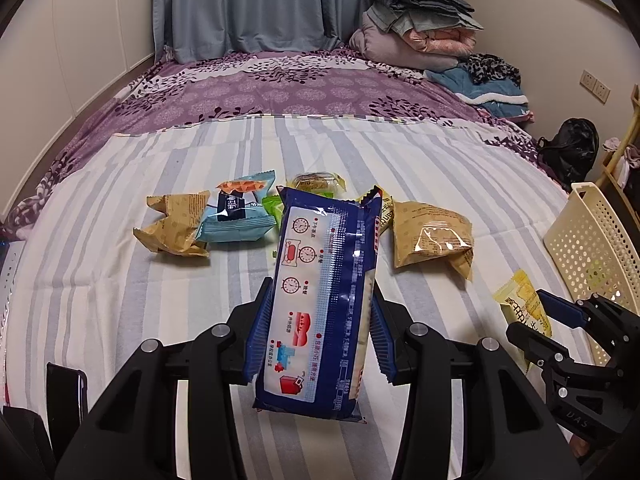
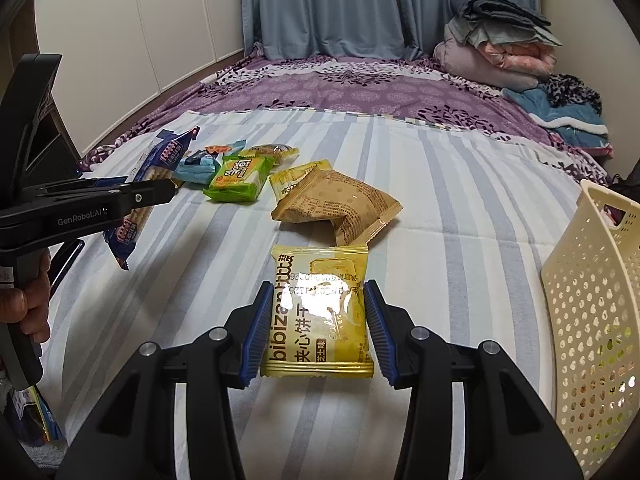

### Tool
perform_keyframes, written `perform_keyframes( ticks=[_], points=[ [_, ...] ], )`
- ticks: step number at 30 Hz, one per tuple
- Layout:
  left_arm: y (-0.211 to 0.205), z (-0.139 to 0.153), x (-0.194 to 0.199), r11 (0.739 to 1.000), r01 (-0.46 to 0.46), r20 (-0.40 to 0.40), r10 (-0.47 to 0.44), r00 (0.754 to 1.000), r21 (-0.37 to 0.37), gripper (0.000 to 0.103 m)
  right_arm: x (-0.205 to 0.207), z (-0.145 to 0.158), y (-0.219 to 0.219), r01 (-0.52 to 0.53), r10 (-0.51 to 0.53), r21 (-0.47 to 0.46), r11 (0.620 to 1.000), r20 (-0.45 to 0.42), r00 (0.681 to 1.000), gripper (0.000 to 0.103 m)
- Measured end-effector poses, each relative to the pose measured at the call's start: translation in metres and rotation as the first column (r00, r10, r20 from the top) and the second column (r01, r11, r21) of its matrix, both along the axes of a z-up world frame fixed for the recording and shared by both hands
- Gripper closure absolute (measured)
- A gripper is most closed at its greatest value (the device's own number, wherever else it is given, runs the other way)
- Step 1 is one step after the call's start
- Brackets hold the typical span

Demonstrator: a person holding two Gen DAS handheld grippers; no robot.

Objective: Organize snacks
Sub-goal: 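Carry the yellow packet into the basket and open the right tool while the left carries the wafer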

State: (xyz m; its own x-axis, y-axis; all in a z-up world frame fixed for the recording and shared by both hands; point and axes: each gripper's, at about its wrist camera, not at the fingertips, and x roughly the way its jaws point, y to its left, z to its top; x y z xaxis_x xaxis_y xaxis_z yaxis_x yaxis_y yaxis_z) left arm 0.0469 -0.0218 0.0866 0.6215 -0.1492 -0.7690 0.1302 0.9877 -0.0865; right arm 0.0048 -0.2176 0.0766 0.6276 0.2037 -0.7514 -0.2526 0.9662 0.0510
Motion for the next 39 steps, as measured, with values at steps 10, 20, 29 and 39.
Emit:
perform_keyframes(
  ticks=[10, 20, 29, 39],
  points=[
    [-0.007, 0.017, -0.014, 1.000, 0.008, 0.033, -0.008, 0.999, 0.003, 0.058, -0.015, 0.020, -0.014, 0.030, -0.033, 0.037, 0.999, 0.056, 0.998, 0.057],
    [-0.027, 0.033, -0.025, 0.999, 0.048, 0.059, -0.049, 0.997, 0.011, 0.058, -0.033, 0.052, -0.062, 0.144, -0.154, 0.080, 0.986, 0.140, 0.978, 0.057],
    [-0.060, 0.049, -0.033, 0.993, 0.113, 0.090, -0.115, 0.989, 0.032, 0.058, -0.051, 0.071, -0.123, 0.288, -0.305, 0.110, 0.951, 0.200, 0.931, 0.057],
    [-0.101, 0.062, -0.042, 0.980, 0.190, 0.112, -0.196, 0.974, 0.065, 0.058, -0.075, 0.075, -0.184, 0.432, -0.451, 0.128, 0.893, 0.229, 0.863, 0.057]
  ],
)
